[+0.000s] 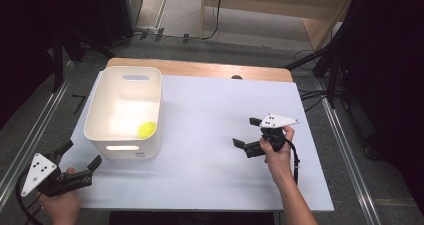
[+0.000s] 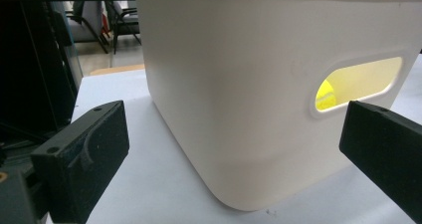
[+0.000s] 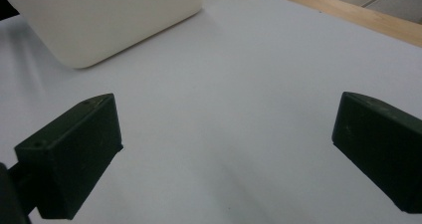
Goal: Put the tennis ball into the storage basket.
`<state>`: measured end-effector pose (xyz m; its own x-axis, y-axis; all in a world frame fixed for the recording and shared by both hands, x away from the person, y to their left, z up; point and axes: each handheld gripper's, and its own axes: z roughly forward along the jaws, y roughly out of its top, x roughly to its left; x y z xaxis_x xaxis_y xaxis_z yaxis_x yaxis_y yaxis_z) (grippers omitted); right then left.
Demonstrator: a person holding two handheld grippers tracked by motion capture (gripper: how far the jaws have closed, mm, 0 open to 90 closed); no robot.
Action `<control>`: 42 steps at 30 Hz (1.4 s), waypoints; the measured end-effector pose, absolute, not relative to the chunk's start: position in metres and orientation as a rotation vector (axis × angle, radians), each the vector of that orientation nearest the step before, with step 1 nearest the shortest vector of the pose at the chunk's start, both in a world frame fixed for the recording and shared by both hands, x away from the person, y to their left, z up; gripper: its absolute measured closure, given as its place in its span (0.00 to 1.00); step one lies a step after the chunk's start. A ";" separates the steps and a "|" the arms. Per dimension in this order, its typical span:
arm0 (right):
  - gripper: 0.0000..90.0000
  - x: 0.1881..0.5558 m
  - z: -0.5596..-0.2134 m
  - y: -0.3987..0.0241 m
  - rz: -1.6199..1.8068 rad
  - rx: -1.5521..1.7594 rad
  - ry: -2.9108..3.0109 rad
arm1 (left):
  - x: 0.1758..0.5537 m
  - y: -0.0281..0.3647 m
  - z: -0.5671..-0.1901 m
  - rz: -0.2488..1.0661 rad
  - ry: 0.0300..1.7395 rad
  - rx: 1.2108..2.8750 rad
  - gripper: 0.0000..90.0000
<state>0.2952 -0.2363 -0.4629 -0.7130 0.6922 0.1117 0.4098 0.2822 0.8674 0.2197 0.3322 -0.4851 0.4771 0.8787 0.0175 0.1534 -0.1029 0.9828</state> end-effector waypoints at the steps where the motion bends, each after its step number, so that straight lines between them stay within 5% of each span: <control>1: 0.00 0.294 -0.464 -0.239 1.403 1.014 2.263 | 0.220 0.332 -0.485 0.789 0.922 1.574 0.00; 42: 0.00 0.241 -0.503 -0.321 1.393 1.171 2.100 | 0.219 0.332 -0.485 0.790 0.921 1.580 0.00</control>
